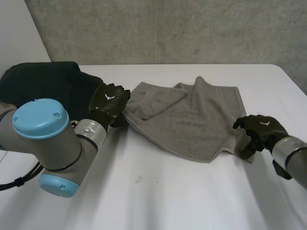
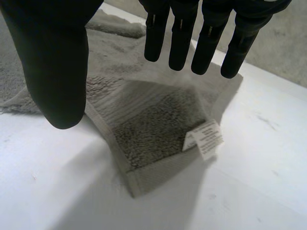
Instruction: Fold the laundry.
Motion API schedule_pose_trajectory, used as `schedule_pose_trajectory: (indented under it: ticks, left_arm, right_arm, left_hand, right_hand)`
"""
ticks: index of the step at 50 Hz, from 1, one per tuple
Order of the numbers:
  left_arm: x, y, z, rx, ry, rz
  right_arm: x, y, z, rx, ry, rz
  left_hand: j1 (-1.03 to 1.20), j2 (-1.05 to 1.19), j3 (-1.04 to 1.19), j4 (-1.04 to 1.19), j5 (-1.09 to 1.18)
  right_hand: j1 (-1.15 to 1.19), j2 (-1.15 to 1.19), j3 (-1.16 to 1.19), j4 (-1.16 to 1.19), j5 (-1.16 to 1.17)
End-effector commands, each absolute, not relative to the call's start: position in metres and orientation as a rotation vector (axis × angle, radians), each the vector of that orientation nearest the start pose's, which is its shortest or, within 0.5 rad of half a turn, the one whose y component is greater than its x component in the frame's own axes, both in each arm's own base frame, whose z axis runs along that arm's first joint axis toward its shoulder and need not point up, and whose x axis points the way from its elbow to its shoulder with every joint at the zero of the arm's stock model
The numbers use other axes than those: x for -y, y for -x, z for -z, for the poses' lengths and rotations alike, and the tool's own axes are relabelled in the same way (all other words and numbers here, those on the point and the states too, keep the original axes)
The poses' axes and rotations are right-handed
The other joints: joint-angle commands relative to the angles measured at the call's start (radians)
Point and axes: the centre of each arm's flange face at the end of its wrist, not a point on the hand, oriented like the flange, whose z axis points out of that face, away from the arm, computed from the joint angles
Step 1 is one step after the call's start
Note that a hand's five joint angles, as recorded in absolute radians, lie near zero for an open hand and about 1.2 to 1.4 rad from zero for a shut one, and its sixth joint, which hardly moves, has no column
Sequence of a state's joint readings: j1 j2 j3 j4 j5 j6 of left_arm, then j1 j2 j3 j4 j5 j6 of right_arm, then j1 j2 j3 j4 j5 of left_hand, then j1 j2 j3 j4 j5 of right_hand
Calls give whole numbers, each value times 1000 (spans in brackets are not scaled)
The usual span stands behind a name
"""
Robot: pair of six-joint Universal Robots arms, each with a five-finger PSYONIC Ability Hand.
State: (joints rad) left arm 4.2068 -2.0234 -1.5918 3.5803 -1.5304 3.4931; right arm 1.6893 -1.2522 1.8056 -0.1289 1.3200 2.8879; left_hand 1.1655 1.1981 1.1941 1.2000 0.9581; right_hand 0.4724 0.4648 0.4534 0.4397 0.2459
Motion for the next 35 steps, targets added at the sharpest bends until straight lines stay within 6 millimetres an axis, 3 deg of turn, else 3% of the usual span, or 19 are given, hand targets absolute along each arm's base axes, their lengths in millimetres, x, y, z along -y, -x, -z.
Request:
schedule_pose_trajectory:
  ticks: [1, 13, 18, 21, 24, 25, 28, 31, 35]
  left_arm:
    - [275, 301, -185, -2129, -1009, 2268]
    - [279, 298, -186, -2129, -993, 2266]
    - [278, 297, -188, -2127, -991, 2267]
    - [277, 297, -192, -2116, -986, 2280]
    - [277, 296, -199, -2094, -975, 2302]
    - [277, 295, -204, -2085, -973, 2310]
    - [274, 294, -211, -2081, -971, 2314]
    - [266, 291, -229, -2069, -970, 2326]
    - [247, 281, -276, -1988, -954, 2395]
  right_arm:
    - [273, -216, -146, -2315, 776, 1701]
    - [290, -235, -115, -2304, 901, 1709]
    - [300, -227, -113, -2411, 908, 1791]
    - [301, -224, -116, -2434, 892, 1820]
    - [303, -225, -118, -2424, 891, 1837]
    - [304, -225, -122, -2415, 887, 1854]
    - [308, -223, -133, -2402, 874, 1898]
    - [311, -216, -155, -2392, 872, 1962]
    - [298, -200, -221, -2391, 1029, 2085]
  left_hand:
    - [231, 198, 202, 196, 264]
    - [231, 198, 202, 196, 264]
    - [231, 198, 202, 196, 264]
    - [231, 198, 202, 196, 264]
    - [231, 198, 202, 196, 264]
    - [231, 198, 202, 196, 264]
    - [231, 198, 202, 196, 264]
    - [231, 198, 202, 196, 264]
    - [231, 198, 202, 196, 264]
  right_hand:
    - [0, 8, 19, 33, 52]
    - [73, 81, 92, 106, 125]
    - [109, 116, 127, 141, 160]
    - [276, 283, 294, 308, 327]
    - [630, 638, 649, 663, 682]
    - [921, 929, 940, 954, 973]
    - [924, 932, 943, 957, 976]
    - [924, 932, 943, 957, 976]
    - [924, 932, 943, 957, 976]
